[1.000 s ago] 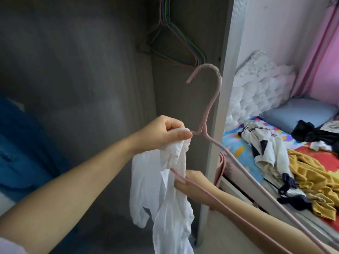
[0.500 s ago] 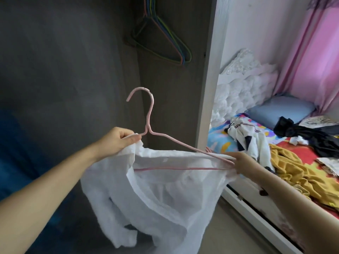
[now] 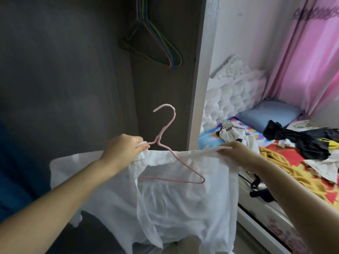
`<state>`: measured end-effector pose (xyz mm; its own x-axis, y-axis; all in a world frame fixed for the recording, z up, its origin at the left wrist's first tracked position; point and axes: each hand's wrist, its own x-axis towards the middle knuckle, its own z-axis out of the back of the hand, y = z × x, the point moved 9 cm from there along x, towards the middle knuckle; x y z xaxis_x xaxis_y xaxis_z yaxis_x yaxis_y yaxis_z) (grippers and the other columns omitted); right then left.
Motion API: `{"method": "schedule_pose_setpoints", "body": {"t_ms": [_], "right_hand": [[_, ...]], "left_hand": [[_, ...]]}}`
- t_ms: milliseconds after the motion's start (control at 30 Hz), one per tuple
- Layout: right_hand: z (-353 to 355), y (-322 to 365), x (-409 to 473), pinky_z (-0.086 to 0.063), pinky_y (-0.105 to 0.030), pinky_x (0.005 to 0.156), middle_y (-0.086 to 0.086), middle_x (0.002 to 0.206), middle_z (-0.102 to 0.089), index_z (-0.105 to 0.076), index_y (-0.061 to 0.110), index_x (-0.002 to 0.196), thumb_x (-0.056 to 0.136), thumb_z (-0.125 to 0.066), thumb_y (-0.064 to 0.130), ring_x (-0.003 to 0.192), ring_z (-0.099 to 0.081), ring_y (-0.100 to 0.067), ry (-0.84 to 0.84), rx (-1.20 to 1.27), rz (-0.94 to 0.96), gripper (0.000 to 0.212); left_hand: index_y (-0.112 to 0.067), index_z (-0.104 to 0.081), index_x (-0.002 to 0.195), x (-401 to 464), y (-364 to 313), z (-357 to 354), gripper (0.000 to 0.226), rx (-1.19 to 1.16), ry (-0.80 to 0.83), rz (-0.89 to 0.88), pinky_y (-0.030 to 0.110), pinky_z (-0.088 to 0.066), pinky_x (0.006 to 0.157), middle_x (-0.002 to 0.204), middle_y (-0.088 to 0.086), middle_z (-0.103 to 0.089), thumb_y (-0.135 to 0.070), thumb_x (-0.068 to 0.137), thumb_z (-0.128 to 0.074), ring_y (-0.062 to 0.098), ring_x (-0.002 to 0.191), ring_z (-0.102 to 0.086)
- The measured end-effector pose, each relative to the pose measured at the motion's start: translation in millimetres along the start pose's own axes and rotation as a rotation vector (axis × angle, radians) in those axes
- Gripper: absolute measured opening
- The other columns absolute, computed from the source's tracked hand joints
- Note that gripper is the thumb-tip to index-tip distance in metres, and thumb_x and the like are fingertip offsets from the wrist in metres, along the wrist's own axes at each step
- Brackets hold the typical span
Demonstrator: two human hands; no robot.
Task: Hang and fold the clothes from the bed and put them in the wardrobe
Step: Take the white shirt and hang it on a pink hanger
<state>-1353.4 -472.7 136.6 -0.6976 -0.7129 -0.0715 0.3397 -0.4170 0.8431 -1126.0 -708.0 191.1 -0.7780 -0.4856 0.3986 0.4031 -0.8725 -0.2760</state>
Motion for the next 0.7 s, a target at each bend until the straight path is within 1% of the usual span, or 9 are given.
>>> {"method": "schedule_pose_setpoints", "body": {"t_ms": [100, 200, 300, 367, 433, 500, 533, 633, 700], "right_hand": [[-23.0, 24.2, -11.0, -0.043, -0.018, 0.051, -0.004, 0.065, -0.063, -0.071, 0.003, 0.091, 0.095, -0.052, 0.005, 0.051, -0.056, -0.007, 0.037, 0.251, 0.001, 0.020], [-67.9, 58.6, -36.7, -0.044, -0.031, 0.066, -0.004, 0.080, -0.064, -0.067, 0.020, 0.118, 0.098, -0.051, 0.018, 0.070, -0.057, -0.017, 0.133, 0.190, 0.153, 0.025], [-126.7, 70.3, -77.5, -0.047, -0.016, 0.079, 0.012, 0.101, -0.063, -0.036, 0.032, 0.143, 0.099, -0.050, 0.029, 0.087, -0.064, -0.004, 0.541, -0.167, 0.210, 0.047], [-136.4, 75.3, -101.5, -0.048, -0.012, 0.077, 0.009, 0.096, -0.069, -0.044, 0.029, 0.139, 0.098, -0.052, 0.029, 0.082, -0.067, -0.007, 0.764, -0.318, 0.257, 0.042], [-94.7, 107.4, -92.0, -0.043, -0.006, 0.071, 0.015, 0.085, -0.071, -0.063, 0.026, 0.124, 0.097, -0.055, 0.030, 0.076, -0.067, -0.002, 0.478, -0.383, 0.453, 0.029], [-32.0, 145.6, -87.0, -0.039, -0.004, 0.072, 0.023, 0.088, -0.063, -0.060, 0.035, 0.124, 0.093, -0.057, 0.039, 0.080, -0.060, 0.004, 0.021, -0.423, 0.682, 0.031], [-16.3, 158.8, -87.5, -0.037, -0.005, 0.074, 0.024, 0.096, -0.058, -0.055, 0.038, 0.128, 0.092, -0.055, 0.047, 0.084, -0.055, 0.004, -0.093, -0.520, 0.762, 0.037], [-27.3, 155.0, -71.2, -0.035, -0.017, 0.070, 0.010, 0.097, -0.062, -0.061, 0.034, 0.123, 0.095, -0.046, 0.044, 0.083, -0.057, -0.011, 0.000, -0.810, 0.745, 0.033], [-31.3, 152.0, -69.3, -0.036, -0.026, 0.064, 0.002, 0.087, -0.068, -0.067, 0.023, 0.106, 0.099, -0.045, 0.034, 0.077, -0.061, -0.021, -0.051, -0.774, 0.771, 0.026]], "left_hand": [[-0.018, -0.048, 0.059, -0.6, -13.6, -0.3, 0.043, 0.015, -0.070, -0.010, 0.033, -0.039, 0.055, 0.051, -0.004, -0.046, -0.045, 0.089, -0.060, 0.027, 0.058, -0.051], [-0.011, -0.044, 0.056, 3.3, -10.5, 8.5, 0.046, -0.176, -0.189, 0.003, 0.025, -0.032, 0.048, 0.046, -0.003, -0.038, -0.037, 0.089, -0.064, 0.013, 0.046, -0.036], [-0.020, -0.047, 0.055, 0.8, 3.1, 23.5, 0.044, -0.307, -0.285, -0.016, 0.022, -0.031, 0.049, 0.048, -0.004, -0.043, -0.044, 0.088, -0.062, 0.010, 0.047, -0.038], [-0.035, -0.051, 0.058, -6.3, 9.3, 35.2, 0.036, -0.385, -0.325, -0.062, 0.024, -0.036, 0.053, 0.056, -0.014, -0.053, -0.053, 0.086, -0.061, 0.003, 0.052, -0.045], [-0.038, -0.054, 0.060, -14.8, 12.4, 49.4, 0.031, -0.449, -0.368, -0.114, 0.019, -0.036, 0.053, 0.061, -0.022, -0.056, -0.057, 0.084, -0.058, -0.002, 0.055, -0.049], [-0.043, -0.059, 0.066, -18.5, 12.0, 60.0, 0.023, -0.504, -0.379, -0.153, 0.014, -0.037, 0.053, 0.064, -0.023, -0.059, -0.059, 0.082, -0.056, 0.000, 0.058, -0.052], [-0.044, -0.060, 0.068, -19.0, 11.9, 63.9, 0.021, -0.528, -0.383, -0.154, 0.013, -0.038, 0.053, 0.064, -0.020, -0.059, -0.060, 0.082, -0.057, 0.002, 0.058, -0.053], [-0.040, -0.061, 0.068, -18.8, 14.8, 68.3, 0.024, -0.602, -0.394, -0.107, 0.016, -0.039, 0.055, 0.062, -0.014, -0.058, -0.061, 0.079, -0.058, 0.003, 0.057, -0.048], [-0.038, -0.062, 0.077, -17.5, 16.6, 67.6, 0.024, -0.659, -0.348, -0.097, 0.014, -0.042, 0.058, 0.069, -0.012, -0.060, -0.062, 0.079, -0.058, 0.001, 0.062, -0.051]]}}
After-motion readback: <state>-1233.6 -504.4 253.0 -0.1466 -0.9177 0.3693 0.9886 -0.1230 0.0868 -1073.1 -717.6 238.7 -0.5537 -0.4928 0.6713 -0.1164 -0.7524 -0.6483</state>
